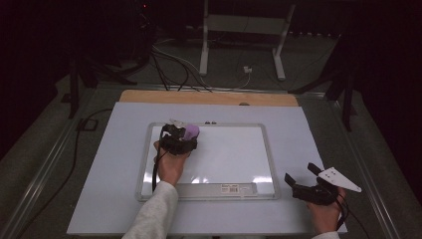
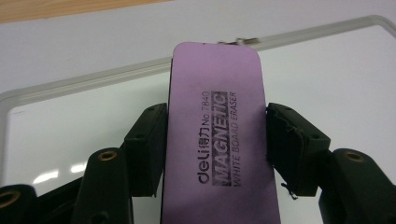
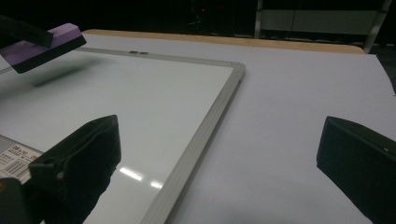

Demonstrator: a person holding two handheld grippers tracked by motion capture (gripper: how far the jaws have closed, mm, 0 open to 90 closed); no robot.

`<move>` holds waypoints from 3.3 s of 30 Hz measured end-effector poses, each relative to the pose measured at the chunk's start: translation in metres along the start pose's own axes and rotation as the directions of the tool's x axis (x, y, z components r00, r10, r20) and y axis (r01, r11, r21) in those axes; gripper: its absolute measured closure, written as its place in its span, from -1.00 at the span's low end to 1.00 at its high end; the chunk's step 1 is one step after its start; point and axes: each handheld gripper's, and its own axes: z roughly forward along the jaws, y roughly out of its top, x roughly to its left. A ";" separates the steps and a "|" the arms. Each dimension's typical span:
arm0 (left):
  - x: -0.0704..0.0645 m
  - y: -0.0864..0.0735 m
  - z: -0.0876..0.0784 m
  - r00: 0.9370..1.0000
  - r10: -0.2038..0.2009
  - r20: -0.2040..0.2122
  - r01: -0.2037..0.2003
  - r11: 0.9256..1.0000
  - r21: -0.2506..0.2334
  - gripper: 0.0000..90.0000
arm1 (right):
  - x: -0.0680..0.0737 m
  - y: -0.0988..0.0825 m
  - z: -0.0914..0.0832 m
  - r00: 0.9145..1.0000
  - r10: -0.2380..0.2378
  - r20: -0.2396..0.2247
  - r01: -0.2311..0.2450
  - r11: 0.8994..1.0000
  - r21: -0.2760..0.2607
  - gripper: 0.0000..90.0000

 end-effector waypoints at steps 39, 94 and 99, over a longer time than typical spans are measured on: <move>0.040 -0.013 0.021 0.994 0.050 -0.094 -0.047 0.998 0.028 -0.26 | -0.001 0.000 -0.001 1.000 0.003 0.008 -0.003 1.000 -0.004 -1.00; 0.096 -0.012 0.018 0.960 -0.149 -0.236 0.155 0.988 0.010 0.37 | -0.001 0.000 -0.002 1.000 0.005 0.008 -0.005 1.000 -0.006 -1.00; 0.096 -0.012 0.018 0.959 -0.150 -0.239 0.157 0.987 0.014 0.36 | -0.001 0.001 -0.002 1.000 0.004 0.007 -0.004 1.000 -0.006 -1.00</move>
